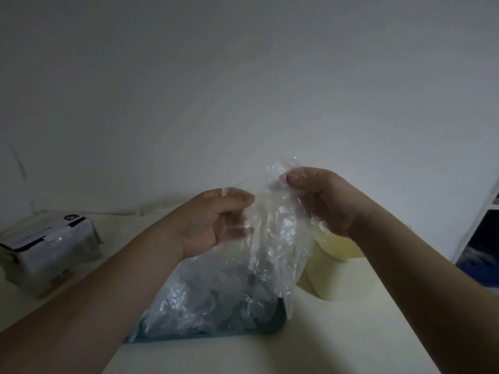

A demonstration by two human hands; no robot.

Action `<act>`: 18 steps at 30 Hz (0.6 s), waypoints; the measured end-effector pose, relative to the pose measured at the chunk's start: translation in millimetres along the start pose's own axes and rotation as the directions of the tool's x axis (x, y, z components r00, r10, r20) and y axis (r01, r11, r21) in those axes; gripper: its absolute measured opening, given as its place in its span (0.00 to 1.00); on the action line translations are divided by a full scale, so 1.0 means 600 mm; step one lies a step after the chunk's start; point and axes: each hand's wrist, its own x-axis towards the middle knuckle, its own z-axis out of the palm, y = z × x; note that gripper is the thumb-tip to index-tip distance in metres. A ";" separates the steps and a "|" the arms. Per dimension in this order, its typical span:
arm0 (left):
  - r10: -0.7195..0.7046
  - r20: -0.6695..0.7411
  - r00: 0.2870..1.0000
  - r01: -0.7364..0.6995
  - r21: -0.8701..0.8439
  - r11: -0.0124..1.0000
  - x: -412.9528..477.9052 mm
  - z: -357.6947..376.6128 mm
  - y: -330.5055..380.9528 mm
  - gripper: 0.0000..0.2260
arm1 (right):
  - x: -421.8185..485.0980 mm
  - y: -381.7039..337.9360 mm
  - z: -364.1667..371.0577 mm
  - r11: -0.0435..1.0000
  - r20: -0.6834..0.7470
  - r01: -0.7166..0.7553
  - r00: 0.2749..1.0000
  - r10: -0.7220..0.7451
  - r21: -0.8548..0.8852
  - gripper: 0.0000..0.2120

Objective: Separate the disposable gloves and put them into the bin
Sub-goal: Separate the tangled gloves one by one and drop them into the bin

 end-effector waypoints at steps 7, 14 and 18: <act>0.043 -0.018 0.999 -0.041 0.134 0.990 0.010 0.010 0.024 0.06 | 0.012 -0.007 -0.150 0.927 -0.468 -0.175 0.884 0.000 -0.332 0.10; 0.097 0.192 0.977 -0.117 0.096 0.989 0.010 0.054 0.056 0.02 | 0.079 0.073 -0.188 0.816 -0.538 -0.341 0.842 0.045 -0.466 0.09; 0.172 0.277 0.945 -0.170 -0.030 0.985 0.036 0.092 0.065 0.03 | 0.084 0.116 -0.175 0.679 -0.480 -0.439 0.866 0.143 -0.589 0.11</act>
